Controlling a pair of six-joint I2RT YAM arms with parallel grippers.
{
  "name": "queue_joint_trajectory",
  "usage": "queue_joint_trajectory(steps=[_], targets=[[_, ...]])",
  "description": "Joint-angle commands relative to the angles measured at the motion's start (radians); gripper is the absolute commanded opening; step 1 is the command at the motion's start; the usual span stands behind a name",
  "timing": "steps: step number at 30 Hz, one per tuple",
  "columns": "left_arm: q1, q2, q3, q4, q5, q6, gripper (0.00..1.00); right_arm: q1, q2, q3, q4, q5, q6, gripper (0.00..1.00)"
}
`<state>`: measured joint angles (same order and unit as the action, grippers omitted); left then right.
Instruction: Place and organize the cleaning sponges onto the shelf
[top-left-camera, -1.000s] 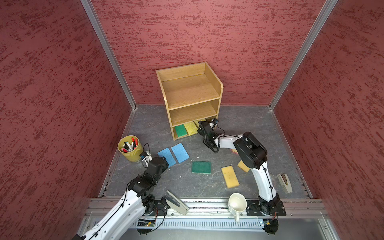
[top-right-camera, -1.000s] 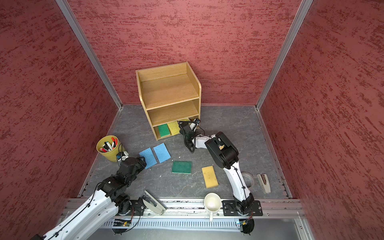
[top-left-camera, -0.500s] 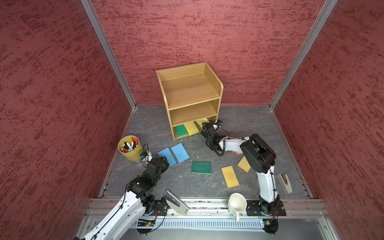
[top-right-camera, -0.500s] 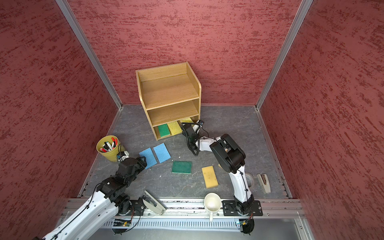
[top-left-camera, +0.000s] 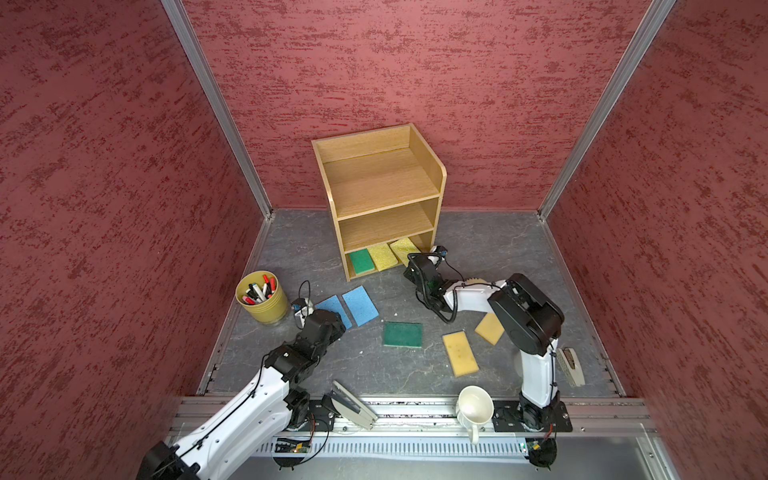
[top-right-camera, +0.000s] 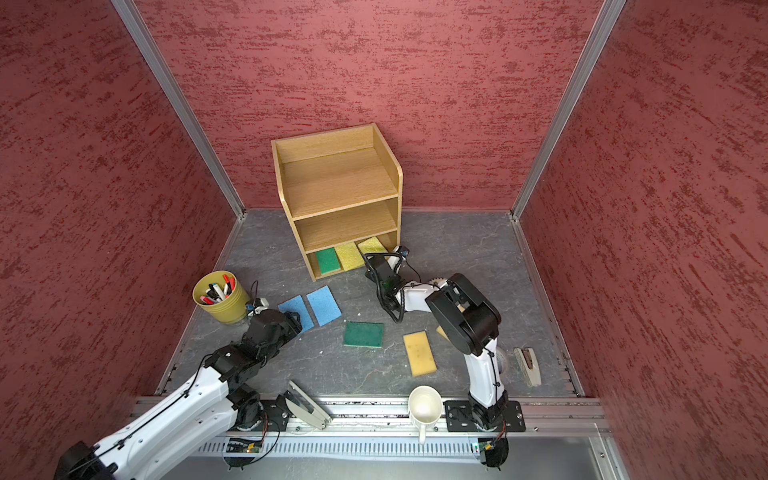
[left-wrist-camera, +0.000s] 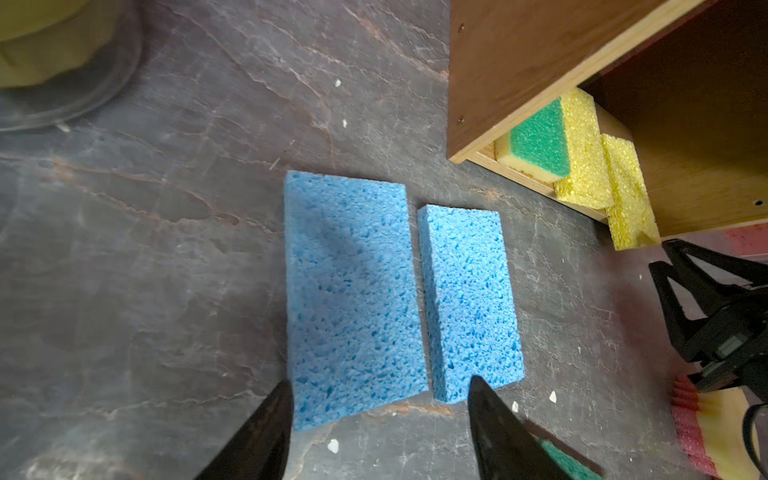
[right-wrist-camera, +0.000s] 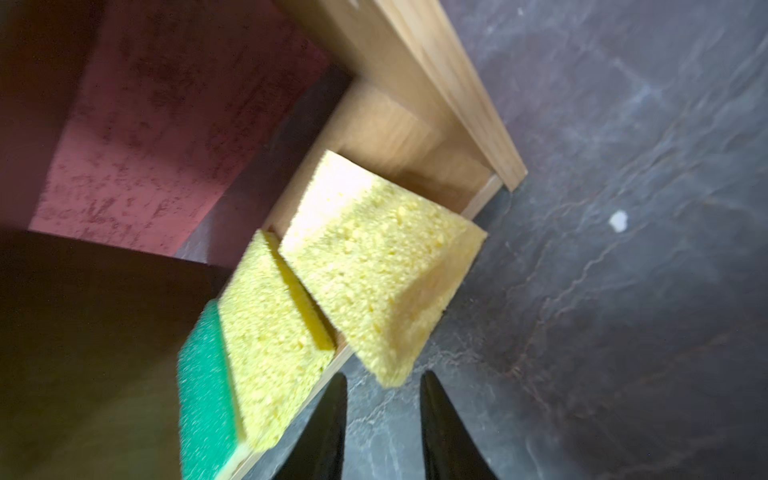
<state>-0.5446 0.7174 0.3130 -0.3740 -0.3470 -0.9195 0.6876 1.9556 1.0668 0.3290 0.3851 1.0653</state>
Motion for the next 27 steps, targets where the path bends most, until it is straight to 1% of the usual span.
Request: queue_joint_trajectory(steps=[1,3,5,8,11,14,18,27], targets=[[-0.037,0.044,0.054,0.071,-0.049,0.029,0.66,-0.025,-0.094,-0.056,0.070,-0.043,-0.048,0.21],[-0.049,0.068,0.064,0.095,-0.060,0.032,0.65,-0.058,-0.117,-0.091,0.079,-0.104,-0.052,0.11],[-0.051,0.088,0.074,0.115,-0.066,0.032,0.65,-0.099,-0.119,-0.099,0.066,-0.198,-0.058,0.01],[-0.052,0.107,0.085,0.128,-0.076,0.034,0.64,-0.128,-0.100,-0.100,0.065,-0.301,-0.067,0.00],[-0.053,0.114,0.101,0.112,-0.092,0.036,0.64,-0.128,-0.055,-0.072,0.060,-0.352,-0.090,0.00],[-0.052,0.100,0.106,0.097,-0.111,0.037,0.64,-0.129,0.000,-0.049,0.072,-0.382,-0.073,0.00],[-0.045,0.081,0.103,0.080,-0.124,0.036,0.65,-0.130,0.055,-0.009,0.057,-0.392,-0.067,0.00],[-0.018,0.076,0.083,0.078,-0.105,0.032,0.65,-0.136,0.133,0.027,0.072,-0.379,-0.041,0.00]])
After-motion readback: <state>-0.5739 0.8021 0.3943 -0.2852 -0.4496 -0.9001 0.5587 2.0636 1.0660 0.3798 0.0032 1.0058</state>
